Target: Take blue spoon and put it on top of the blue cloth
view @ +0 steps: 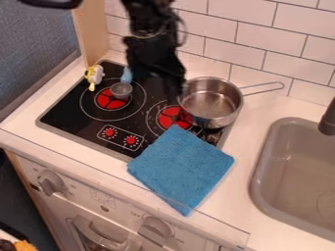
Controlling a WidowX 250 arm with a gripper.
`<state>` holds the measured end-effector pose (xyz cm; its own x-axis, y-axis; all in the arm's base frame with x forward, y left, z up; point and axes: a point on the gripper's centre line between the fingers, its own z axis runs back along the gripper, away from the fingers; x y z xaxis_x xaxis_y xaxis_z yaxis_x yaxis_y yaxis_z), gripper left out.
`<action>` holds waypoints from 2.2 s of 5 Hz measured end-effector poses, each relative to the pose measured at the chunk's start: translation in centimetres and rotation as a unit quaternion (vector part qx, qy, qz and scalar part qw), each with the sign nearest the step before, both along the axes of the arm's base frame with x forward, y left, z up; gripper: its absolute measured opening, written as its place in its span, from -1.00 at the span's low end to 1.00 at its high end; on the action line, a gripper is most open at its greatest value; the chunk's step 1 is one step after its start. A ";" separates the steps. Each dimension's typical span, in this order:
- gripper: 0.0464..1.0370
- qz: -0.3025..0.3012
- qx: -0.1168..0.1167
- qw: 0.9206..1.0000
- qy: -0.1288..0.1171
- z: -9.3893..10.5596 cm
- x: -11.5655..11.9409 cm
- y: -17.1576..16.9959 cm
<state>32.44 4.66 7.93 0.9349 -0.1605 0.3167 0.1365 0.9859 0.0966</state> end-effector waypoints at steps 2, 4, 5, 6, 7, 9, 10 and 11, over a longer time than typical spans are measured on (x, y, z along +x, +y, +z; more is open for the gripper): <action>0.93 0.147 0.004 0.989 -0.004 0.2 0.9 5.0; 0.93 0.176 0.012 0.984 0.018 -2.0 2.8 7.5; 0.93 0.184 0.017 0.983 0.022 -3.1 4.0 8.3; 0.93 0.184 0.018 0.982 0.034 -4.7 4.6 8.6; 0.93 0.181 0.014 0.982 0.049 -6.3 5.4 8.7; 0.24 0.186 0.013 0.982 0.045 -6.6 6.4 7.1; -0.34 0.180 0.015 0.982 0.050 -6.8 6.2 6.5; -0.42 0.182 0.007 0.982 0.045 -6.7 5.7 5.9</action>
<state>38.10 10.59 1.23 0.9554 0.1856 0.2296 -0.2160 0.9696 0.1150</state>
